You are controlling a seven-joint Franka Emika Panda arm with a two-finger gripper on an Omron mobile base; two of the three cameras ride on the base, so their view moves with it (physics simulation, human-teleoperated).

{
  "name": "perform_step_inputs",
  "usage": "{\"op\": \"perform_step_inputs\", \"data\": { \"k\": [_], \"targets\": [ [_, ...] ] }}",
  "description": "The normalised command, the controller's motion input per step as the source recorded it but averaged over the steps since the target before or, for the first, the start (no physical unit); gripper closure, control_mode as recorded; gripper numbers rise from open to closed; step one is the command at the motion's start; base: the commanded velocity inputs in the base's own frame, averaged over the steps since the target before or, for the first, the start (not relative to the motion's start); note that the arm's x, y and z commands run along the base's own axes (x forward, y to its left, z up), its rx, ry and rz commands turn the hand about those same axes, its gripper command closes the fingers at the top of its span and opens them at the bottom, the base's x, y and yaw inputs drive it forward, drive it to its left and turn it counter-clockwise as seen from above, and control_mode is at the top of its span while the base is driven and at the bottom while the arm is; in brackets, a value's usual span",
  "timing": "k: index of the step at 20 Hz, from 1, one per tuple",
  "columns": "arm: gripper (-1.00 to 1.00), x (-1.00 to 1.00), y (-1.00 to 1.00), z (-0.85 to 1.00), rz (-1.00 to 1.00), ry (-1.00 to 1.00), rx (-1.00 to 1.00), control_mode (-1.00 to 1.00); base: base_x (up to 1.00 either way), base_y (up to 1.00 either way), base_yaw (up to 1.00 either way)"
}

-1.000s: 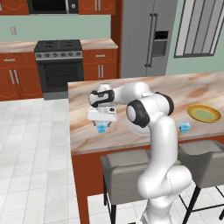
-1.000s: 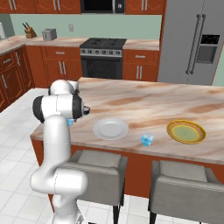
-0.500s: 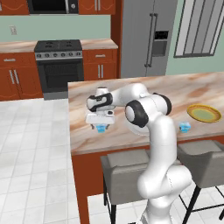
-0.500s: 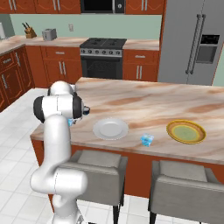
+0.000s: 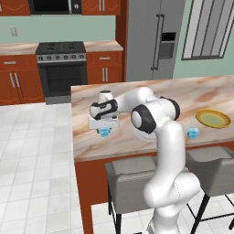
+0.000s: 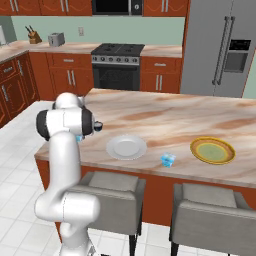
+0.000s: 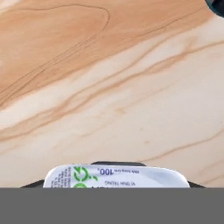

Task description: Place two yogurt containers on each plate.

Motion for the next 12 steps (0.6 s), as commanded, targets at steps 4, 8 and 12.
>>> {"op": "perform_step_inputs", "data": {
  "k": [4,8,12],
  "targets": [
    [1.00,-0.24,-0.14,0.09,0.00,-0.15,0.00,-1.00,0.00,0.00,0.00],
    [1.00,-0.27,-0.58,0.29,0.00,-0.03,0.00,-1.00,0.00,0.00,0.00],
    [1.00,-0.21,-0.81,0.44,-0.10,0.00,0.01,-1.00,0.00,0.00,0.00]
  ]
}}
